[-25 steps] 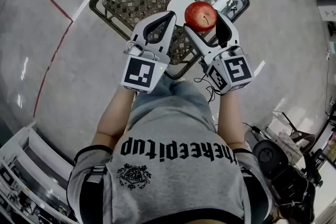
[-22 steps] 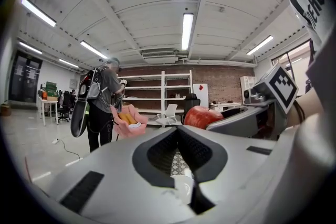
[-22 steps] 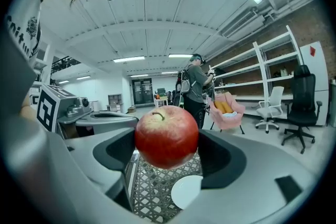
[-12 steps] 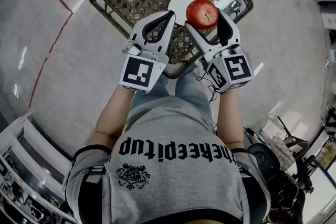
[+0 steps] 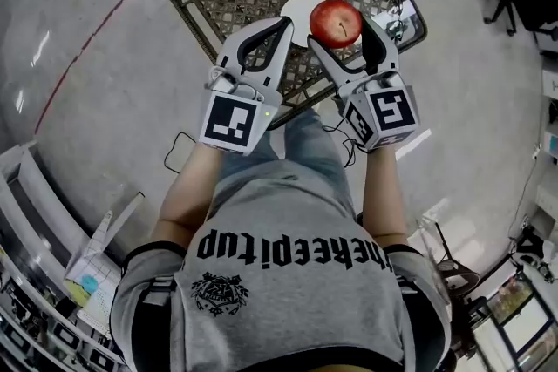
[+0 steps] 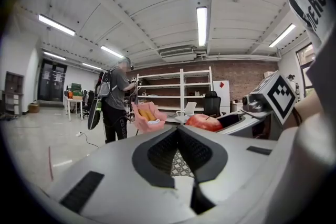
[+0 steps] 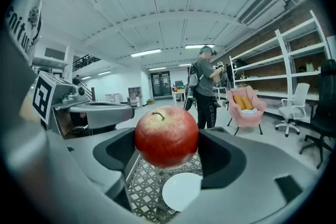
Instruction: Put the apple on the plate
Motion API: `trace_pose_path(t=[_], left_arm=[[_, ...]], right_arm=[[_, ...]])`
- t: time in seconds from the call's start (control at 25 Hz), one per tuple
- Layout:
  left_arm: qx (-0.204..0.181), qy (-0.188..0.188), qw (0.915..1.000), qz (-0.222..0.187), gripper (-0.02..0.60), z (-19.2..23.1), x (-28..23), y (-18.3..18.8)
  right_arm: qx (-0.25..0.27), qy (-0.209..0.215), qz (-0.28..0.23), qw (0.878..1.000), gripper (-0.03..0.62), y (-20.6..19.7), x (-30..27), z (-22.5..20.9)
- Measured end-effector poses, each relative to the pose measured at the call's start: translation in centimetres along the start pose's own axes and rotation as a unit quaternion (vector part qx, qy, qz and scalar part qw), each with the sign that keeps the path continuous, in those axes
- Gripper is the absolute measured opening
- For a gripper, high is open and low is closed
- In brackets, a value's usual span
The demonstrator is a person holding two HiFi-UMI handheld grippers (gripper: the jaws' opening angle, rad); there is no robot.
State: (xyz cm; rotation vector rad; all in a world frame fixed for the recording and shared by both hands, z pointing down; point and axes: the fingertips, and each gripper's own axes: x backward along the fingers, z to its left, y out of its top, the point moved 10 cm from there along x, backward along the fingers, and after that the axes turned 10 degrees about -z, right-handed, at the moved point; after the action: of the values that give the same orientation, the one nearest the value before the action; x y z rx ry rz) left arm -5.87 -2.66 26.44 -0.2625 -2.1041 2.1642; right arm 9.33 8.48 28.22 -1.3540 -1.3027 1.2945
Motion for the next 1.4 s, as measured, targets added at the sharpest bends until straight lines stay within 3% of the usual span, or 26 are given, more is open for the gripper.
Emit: trace_pose_path(t=[0.72, 1.4], left_arm=[[0.009, 0.148, 0.9889, 0.010, 0.043, -2.3, 0.1, -2.1], [0.021, 0.223, 0.9741, 0.032, 0.043, -2.2, 0.6, -4.3]], right_arm=[[0.025, 0.125, 0.054, 0.990, 0.392, -3.8, -4.2, -4.6], [0.030, 0.170, 0.121, 0.978, 0.392, -10.1, -8.3, -6.2]])
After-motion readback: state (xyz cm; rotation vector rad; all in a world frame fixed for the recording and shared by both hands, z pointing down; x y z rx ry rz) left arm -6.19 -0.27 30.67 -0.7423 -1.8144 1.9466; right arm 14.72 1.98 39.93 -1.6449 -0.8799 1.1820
